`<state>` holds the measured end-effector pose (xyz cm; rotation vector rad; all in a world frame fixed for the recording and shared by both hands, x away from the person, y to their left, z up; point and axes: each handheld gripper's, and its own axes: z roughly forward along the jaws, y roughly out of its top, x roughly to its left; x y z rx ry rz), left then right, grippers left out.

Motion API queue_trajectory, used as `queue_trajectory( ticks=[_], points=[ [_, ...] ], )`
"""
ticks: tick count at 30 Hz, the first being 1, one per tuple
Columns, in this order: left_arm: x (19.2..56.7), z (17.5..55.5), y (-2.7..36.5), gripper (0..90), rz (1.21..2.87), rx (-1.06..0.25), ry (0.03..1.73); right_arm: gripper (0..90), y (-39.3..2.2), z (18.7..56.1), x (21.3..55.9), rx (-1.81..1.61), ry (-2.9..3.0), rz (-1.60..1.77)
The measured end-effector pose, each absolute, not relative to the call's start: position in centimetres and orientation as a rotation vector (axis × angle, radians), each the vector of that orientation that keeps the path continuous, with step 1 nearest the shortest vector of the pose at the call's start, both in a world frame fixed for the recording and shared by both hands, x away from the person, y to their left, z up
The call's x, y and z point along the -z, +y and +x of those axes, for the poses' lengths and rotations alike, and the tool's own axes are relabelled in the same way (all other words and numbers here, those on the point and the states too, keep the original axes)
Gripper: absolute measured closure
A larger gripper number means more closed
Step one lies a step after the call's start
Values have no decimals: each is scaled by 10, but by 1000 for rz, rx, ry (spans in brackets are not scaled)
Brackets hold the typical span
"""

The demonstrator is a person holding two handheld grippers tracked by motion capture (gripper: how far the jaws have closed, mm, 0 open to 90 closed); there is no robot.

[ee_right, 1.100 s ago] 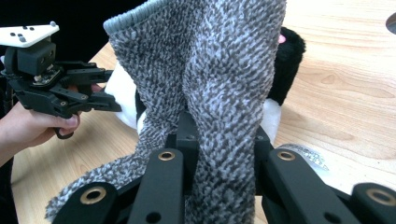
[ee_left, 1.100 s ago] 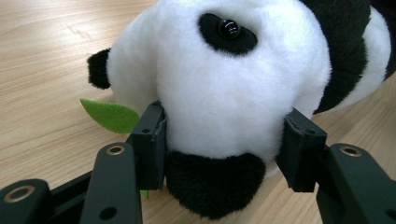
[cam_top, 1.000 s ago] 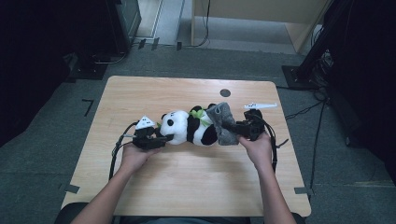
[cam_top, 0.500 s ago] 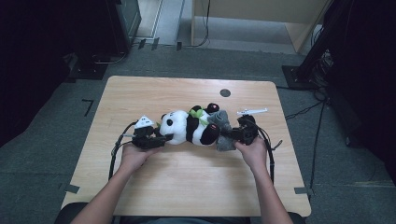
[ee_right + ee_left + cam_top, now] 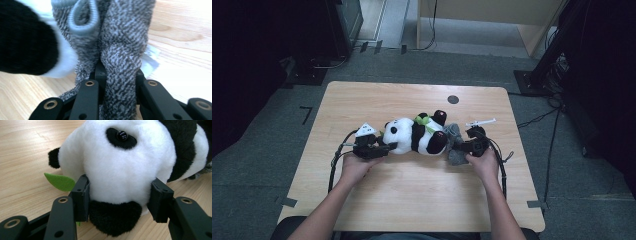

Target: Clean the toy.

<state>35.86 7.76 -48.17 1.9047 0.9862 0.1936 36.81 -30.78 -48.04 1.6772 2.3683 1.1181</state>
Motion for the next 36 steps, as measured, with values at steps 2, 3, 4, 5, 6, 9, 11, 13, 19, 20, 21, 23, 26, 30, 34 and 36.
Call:
queue_trajectory(
  ticks=[2, 3, 4, 5, 6, 9, 11, 13, 19, 20, 21, 23, 26, 30, 34, 36],
  points=[
    [481, 359, 78, 464, 1904, -195, 984, 764, -315, 368, 476, -1189, 2329, 1693],
    [481, 359, 78, 467, 1904, -193, 984, 765, -317, 367, 472, -1213, 2311, 1685],
    [481, 359, 78, 472, 1905, -193, 984, 764, -320, 365, 468, -1232, 2289, 1680],
    [481, 359, 78, 474, 1904, -187, 986, 764, -322, 364, 463, -1255, 2271, 1669],
    [480, 359, 78, 477, 1903, -182, 989, 765, -324, 362, 458, -1284, 2247, 1656],
    [479, 358, 78, 481, 1902, -178, 995, 764, -327, 358, 439, -1372, 2187, 1626],
    [478, 358, 78, 483, 1906, -177, 997, 764, -326, 354, 425, -1412, 2166, 1588],
    [477, 356, 78, 484, 1907, -174, 1004, 764, -322, 350, 411, -1450, 2157, 1537],
    [475, 350, 75, 482, 1904, -178, 1023, 764, -294, 338, 377, -1498, 2195, 1385],
    [475, 349, 75, 482, 1908, -181, 1020, 764, -288, 336, 374, -1503, 2208, 1367],
    [475, 348, 75, 482, 1906, -177, 1023, 764, -282, 335, 371, -1511, 2217, 1350],
    [473, 347, 76, 482, 1908, -165, 1027, 763, -271, 333, 368, -1517, 2244, 1318],
    [471, 343, 76, 481, 1913, -150, 1038, 763, -256, 333, 369, -1518, 2290, 1293],
    [468, 334, 76, 476, 1926, -160, 1018, 762, -234, 334, 379, -1475, 2378, 1267],
    [471, 333, 76, 462, 1925, -182, 1003, 760, -223, 343, 395, -1390, 2426, 1280],
    [472, 334, 77, 455, 1925, -183, 997, 757, -222, 349, 401, -1387, 2433, 1301]
  ],
)
